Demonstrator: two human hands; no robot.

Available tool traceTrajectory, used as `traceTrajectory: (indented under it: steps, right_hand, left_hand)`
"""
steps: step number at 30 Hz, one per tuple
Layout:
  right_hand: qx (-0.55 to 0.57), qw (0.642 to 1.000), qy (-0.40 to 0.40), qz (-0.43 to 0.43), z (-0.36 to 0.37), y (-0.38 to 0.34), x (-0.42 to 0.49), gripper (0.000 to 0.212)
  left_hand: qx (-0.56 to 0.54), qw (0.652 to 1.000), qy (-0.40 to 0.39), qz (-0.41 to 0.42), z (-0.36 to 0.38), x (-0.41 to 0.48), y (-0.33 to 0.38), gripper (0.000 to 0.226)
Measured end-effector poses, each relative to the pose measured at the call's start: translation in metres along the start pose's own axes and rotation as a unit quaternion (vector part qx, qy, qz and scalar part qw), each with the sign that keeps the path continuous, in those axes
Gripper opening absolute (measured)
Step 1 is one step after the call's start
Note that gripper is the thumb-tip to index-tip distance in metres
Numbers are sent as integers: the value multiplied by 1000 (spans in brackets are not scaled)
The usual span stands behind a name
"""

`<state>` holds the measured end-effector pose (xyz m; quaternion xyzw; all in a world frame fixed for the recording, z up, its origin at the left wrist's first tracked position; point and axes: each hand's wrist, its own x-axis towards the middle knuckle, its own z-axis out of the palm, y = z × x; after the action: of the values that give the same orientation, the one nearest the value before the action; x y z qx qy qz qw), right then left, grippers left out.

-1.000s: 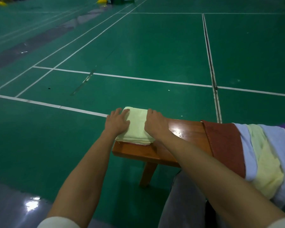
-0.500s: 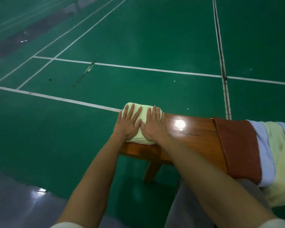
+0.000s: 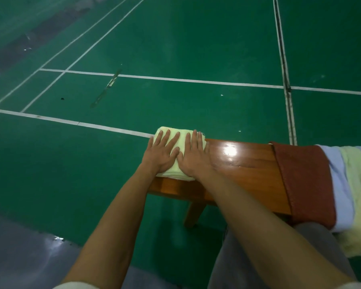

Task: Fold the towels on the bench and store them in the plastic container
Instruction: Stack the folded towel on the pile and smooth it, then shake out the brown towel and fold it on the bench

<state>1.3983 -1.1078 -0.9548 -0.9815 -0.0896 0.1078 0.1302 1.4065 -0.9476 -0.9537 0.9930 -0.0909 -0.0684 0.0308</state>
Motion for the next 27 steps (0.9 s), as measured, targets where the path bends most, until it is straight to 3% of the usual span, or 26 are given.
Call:
traceTrajectory:
  steps: [4,9,15,22,27]
  right_hand:
    - [10,1000,-20,10,-7,-4,-15,71]
    - [-11,999,-43,-30,-39,3,-27,67]
    - [-8,998,3,-64,-89,26,-50,64]
    - [-58,994,59,-65,-124,69,-86,41]
    - [-92,993,75,-31,-140,112,-118,35]
  left_hand:
    - [87,996,-33,-9,-15,2,11,63]
    - [110,994,-12,3,-33,-11,36,61]
    - [70,997,-5,30,-61,-18,76,63]
    - [-6,998,49,45,-89,-15,145,42]
    - [-3,996,38,76,-98,-20,211,31]
